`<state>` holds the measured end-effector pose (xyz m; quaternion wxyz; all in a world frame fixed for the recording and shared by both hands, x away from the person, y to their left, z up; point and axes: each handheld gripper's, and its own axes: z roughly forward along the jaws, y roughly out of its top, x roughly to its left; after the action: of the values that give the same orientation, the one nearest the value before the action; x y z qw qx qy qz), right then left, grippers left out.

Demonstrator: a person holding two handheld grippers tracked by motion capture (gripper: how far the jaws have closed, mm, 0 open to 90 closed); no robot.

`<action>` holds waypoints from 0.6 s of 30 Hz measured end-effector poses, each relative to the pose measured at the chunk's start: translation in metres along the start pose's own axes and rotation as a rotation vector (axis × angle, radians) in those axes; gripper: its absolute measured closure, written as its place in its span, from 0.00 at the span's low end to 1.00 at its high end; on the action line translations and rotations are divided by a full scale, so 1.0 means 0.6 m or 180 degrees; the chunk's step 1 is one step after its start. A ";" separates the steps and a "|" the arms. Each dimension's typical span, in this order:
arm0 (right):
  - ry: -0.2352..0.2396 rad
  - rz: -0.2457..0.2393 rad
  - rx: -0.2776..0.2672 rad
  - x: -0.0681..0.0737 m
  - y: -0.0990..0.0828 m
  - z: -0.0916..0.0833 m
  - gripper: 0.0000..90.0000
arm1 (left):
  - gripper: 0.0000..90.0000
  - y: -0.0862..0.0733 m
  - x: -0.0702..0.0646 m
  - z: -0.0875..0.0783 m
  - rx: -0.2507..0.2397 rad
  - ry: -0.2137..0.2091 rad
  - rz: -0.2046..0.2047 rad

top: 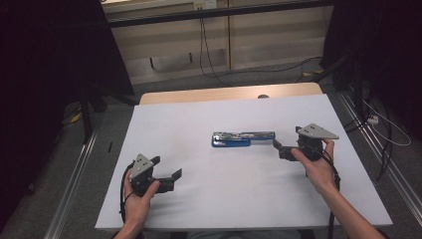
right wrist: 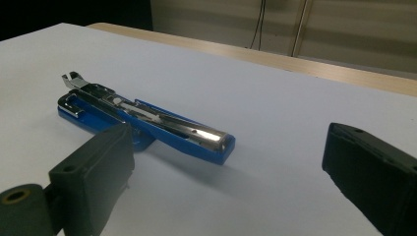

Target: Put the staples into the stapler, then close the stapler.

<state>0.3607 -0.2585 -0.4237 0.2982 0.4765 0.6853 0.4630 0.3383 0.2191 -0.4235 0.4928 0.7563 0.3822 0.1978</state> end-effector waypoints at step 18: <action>0.0041 -0.0016 0.0095 -0.001 -0.017 -0.012 0.02 | 0.06 -0.002 0.004 0.004 0.0070 -0.0031 -0.0025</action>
<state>0.3507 -0.2629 -0.4303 0.2878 0.4762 0.6953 0.4550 0.3409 0.2199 -0.4261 0.4870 0.7611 0.3849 0.1880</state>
